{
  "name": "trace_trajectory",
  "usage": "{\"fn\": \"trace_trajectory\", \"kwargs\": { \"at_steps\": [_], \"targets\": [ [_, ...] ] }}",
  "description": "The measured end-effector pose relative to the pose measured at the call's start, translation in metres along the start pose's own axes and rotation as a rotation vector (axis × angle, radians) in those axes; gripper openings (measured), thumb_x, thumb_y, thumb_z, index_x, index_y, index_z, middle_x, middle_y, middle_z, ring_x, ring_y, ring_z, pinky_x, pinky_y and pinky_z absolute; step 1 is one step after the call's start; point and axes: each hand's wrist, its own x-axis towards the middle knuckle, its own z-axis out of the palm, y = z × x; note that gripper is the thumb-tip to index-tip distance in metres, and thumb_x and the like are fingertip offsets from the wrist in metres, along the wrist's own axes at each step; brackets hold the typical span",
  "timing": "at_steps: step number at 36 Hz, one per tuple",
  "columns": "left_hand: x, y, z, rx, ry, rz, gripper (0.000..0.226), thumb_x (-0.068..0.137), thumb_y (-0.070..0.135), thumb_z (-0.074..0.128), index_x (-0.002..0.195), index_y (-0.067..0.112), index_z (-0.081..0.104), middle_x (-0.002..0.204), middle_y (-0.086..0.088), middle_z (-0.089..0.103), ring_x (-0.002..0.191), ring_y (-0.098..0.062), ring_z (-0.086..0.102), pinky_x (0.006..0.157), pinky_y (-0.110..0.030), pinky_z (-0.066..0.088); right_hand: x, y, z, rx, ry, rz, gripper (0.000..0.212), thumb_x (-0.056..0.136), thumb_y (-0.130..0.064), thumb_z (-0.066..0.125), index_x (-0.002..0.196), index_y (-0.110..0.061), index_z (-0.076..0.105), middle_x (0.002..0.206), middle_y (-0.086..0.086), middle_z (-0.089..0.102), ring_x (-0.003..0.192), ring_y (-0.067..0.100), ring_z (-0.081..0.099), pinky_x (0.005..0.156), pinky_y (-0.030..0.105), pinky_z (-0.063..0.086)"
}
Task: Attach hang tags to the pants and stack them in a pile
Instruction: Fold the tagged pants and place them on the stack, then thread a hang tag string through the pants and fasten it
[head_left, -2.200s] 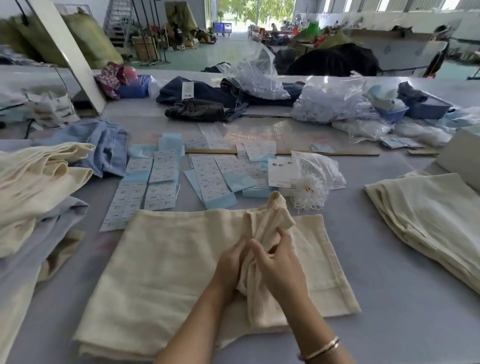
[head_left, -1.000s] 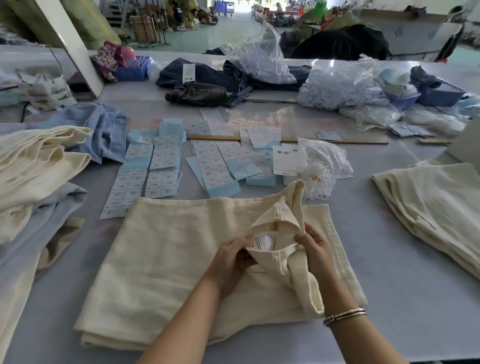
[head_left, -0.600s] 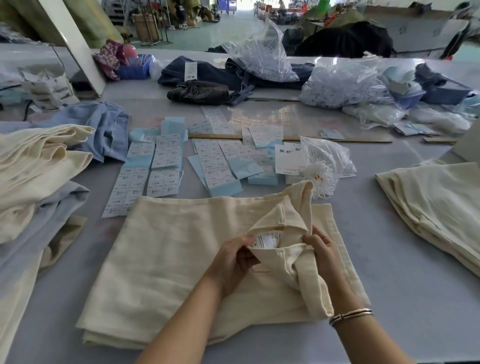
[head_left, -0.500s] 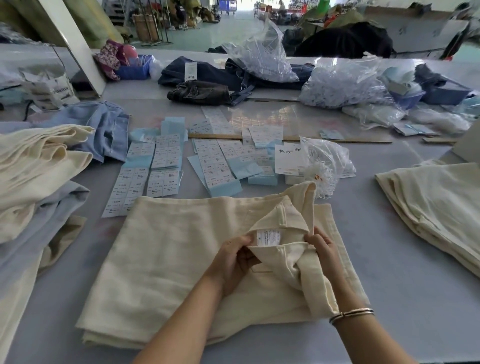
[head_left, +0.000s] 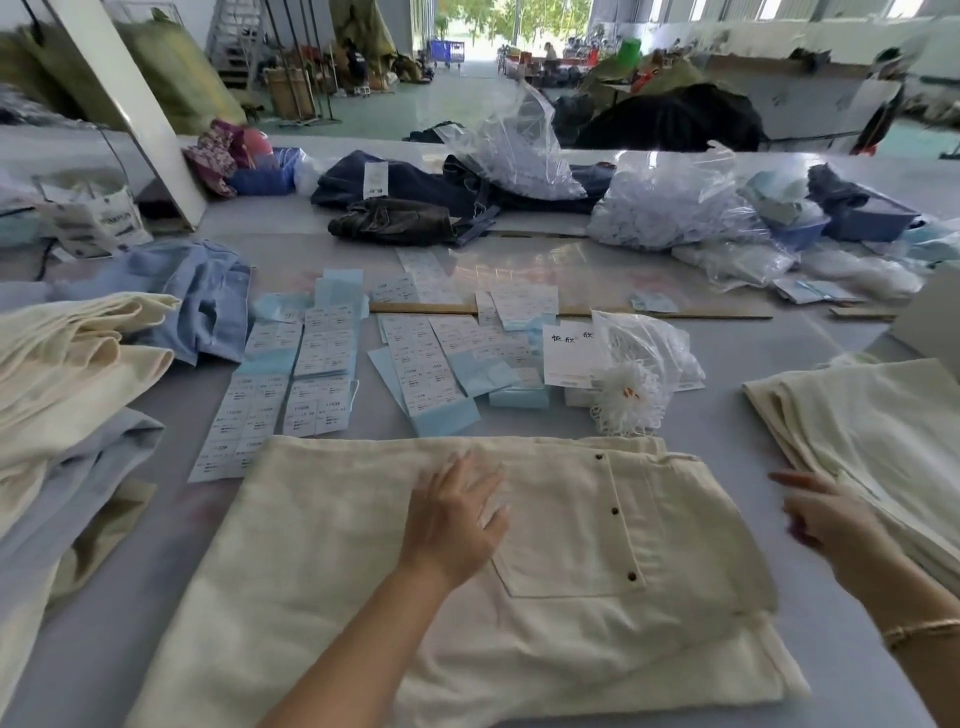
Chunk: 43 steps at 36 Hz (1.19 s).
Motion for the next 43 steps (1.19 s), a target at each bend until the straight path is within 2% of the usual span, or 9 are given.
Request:
{"fn": "trace_trajectory", "kwargs": {
  "at_steps": [2, 4, 11, 15, 22, 30, 33, 39, 43],
  "targets": [
    [-0.001, -0.007, 0.011, 0.085, -0.092, -0.045, 0.056, 0.093, 0.053, 0.037, 0.148, 0.043, 0.028, 0.162, 0.002, 0.012, 0.148, -0.013, 0.006, 0.118, -0.039, 0.003, 0.005, -0.024, 0.009, -0.095, 0.172, -0.200, 0.034, 0.090, 0.005, 0.043, 0.116, -0.006, 0.062, 0.063, 0.007, 0.046, 0.048, 0.017, 0.040, 0.034, 0.010, 0.030],
    [-0.003, -0.007, 0.018, 0.093, -0.109, -0.068, 0.060, 0.092, 0.053, 0.034, 0.149, 0.043, 0.021, 0.162, 0.002, 0.008, 0.148, -0.012, 0.001, 0.118, -0.040, -0.003, 0.002, -0.050, 0.040, -0.127, 0.121, -0.389, 0.029, 0.090, 0.006, 0.045, 0.110, -0.003, 0.063, 0.062, 0.005, 0.047, 0.050, 0.019, 0.036, 0.035, 0.011, 0.027],
    [-0.001, -0.012, 0.022, 0.111, -0.064, -0.071, 0.058, 0.088, 0.049, 0.036, 0.146, 0.046, 0.028, 0.160, 0.007, 0.017, 0.147, -0.009, 0.009, 0.117, -0.038, 0.002, -0.010, -0.106, 0.194, -0.603, -0.123, -1.004, 0.021, 0.091, -0.012, 0.060, 0.108, -0.010, 0.070, 0.110, 0.008, 0.066, 0.092, 0.025, 0.061, 0.081, 0.034, 0.049],
    [-0.001, -0.010, 0.021, 0.102, -0.035, -0.052, 0.058, 0.086, 0.046, 0.039, 0.144, 0.043, 0.036, 0.158, 0.005, 0.025, 0.146, -0.011, 0.018, 0.118, -0.040, 0.008, 0.026, -0.128, 0.219, -0.822, -0.062, -0.910, 0.032, 0.092, -0.011, 0.051, 0.123, -0.005, 0.058, 0.125, 0.014, 0.059, 0.110, 0.030, 0.056, 0.091, 0.037, 0.045],
    [-0.003, -0.005, 0.017, 0.068, 0.089, -0.050, 0.049, 0.070, 0.043, 0.060, 0.118, 0.036, 0.067, 0.132, 0.001, 0.061, 0.124, -0.015, 0.056, 0.102, -0.047, 0.041, 0.067, -0.116, 0.210, -1.330, -0.115, -0.873, 0.035, 0.097, -0.042, 0.040, 0.116, -0.017, 0.055, 0.117, 0.007, 0.059, 0.105, 0.028, 0.059, 0.086, 0.041, 0.042],
    [-0.003, -0.005, 0.014, 0.049, 0.062, -0.057, 0.048, 0.076, 0.045, 0.055, 0.122, 0.038, 0.063, 0.139, 0.005, 0.054, 0.131, -0.013, 0.047, 0.110, -0.045, 0.031, 0.065, -0.111, 0.203, -1.070, 0.064, -0.914, 0.024, 0.096, -0.021, 0.045, 0.094, -0.008, 0.065, 0.100, 0.014, 0.068, 0.089, 0.034, 0.065, 0.073, 0.036, 0.046],
    [0.004, -0.012, 0.012, -0.196, 0.005, -0.133, 0.039, 0.092, 0.048, 0.045, 0.128, 0.041, 0.057, 0.150, 0.016, 0.038, 0.141, -0.001, 0.025, 0.114, -0.026, 0.009, 0.048, -0.120, 0.203, -0.702, 0.144, -0.872, 0.021, 0.094, -0.024, 0.056, 0.090, -0.007, 0.067, 0.096, 0.019, 0.068, 0.086, 0.038, 0.062, 0.066, 0.037, 0.042],
    [0.024, -0.017, -0.028, -1.531, 0.001, -0.639, 0.041, 0.085, 0.049, 0.049, 0.098, 0.017, 0.072, 0.106, -0.002, 0.072, 0.103, -0.013, 0.064, 0.089, -0.019, 0.045, -0.045, -0.112, 0.221, -0.657, -0.099, -1.448, 0.013, 0.070, -0.009, 0.081, 0.074, -0.013, 0.069, 0.083, 0.005, 0.073, 0.071, 0.025, 0.069, 0.073, 0.035, 0.054],
    [0.036, -0.031, -0.040, -1.434, 0.031, -0.734, 0.034, 0.092, 0.039, 0.057, 0.102, 0.009, 0.070, 0.105, -0.012, 0.073, 0.097, -0.027, 0.068, 0.090, -0.038, 0.050, -0.086, -0.085, 0.221, -0.868, -0.541, -1.768, 0.008, 0.083, -0.034, 0.067, 0.079, -0.028, 0.069, 0.097, -0.012, 0.072, 0.091, 0.003, 0.067, 0.098, 0.035, 0.048]
  ]
}}
